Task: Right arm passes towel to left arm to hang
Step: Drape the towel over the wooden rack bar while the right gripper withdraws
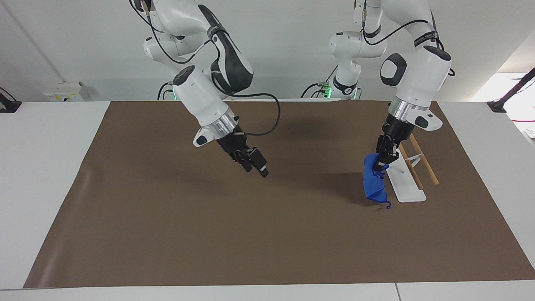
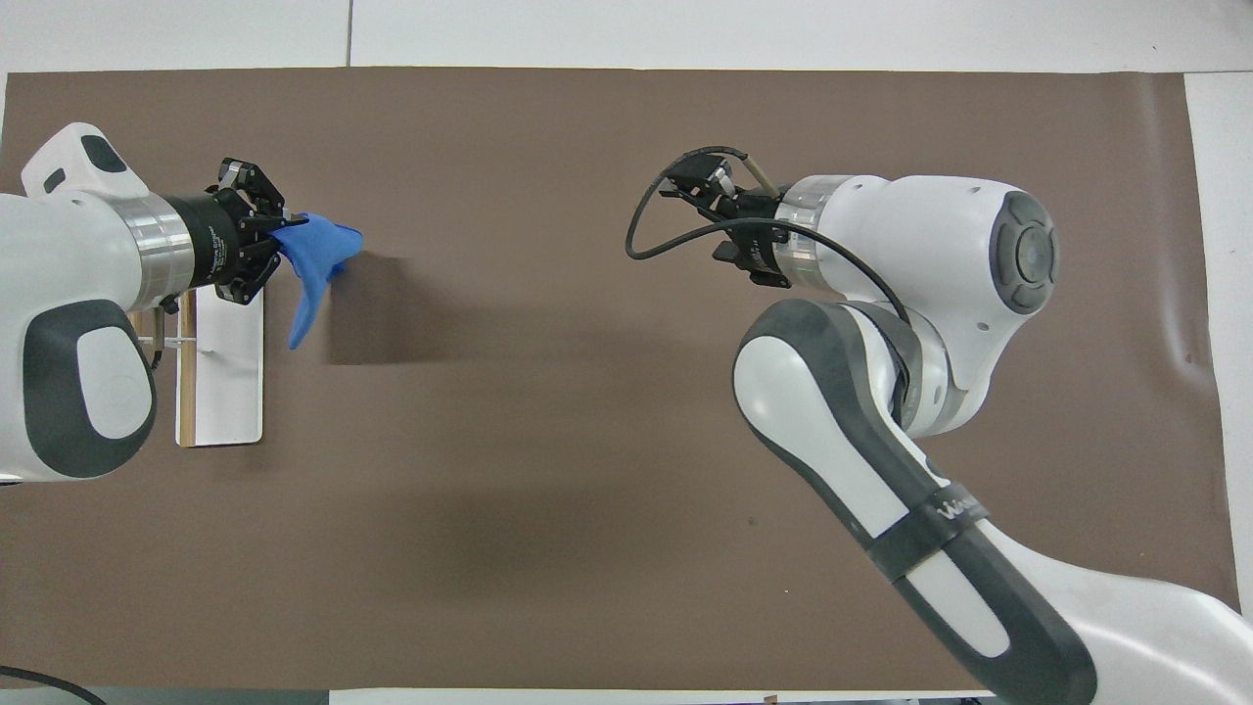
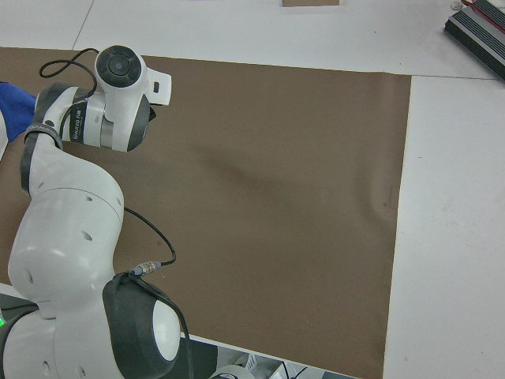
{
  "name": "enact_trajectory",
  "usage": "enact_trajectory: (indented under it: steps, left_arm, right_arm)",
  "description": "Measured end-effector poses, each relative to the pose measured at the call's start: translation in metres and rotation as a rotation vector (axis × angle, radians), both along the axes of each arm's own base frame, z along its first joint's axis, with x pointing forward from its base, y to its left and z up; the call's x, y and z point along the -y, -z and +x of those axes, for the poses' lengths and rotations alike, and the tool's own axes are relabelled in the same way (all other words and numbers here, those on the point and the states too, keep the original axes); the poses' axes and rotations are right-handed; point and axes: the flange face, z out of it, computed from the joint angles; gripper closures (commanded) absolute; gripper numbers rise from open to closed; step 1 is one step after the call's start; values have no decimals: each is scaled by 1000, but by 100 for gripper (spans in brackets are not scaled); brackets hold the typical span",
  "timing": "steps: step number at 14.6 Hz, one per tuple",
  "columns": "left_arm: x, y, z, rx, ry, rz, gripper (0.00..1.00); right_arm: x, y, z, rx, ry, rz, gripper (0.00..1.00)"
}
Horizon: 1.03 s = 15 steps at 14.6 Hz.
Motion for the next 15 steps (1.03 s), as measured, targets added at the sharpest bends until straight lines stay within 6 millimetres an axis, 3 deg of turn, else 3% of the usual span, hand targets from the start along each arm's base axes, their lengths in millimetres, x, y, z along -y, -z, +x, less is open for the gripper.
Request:
enact_trajectory:
  steps: [4, 6, 8, 11, 15]
  left_arm:
    - [-34, -7, -7, -36, 62, 156, 100]
    - [-62, -15, -11, -45, 73, 200, 100]
    - [-93, -22, -14, -48, 76, 226, 100]
    - [-140, -23, -19, -47, 115, 272, 100]
    - [-191, -26, -24, -31, 126, 312, 100]
  right_arm:
    - [99, 14, 5, -46, -211, -250, 0]
    - [133, 13, 3, -72, -315, -412, 0]
    - [152, 3, 0, -111, -394, -521, 0]
    - [181, -51, -8, -175, -489, -561, 0]
    - [232, -138, -43, -200, -505, -559, 0]
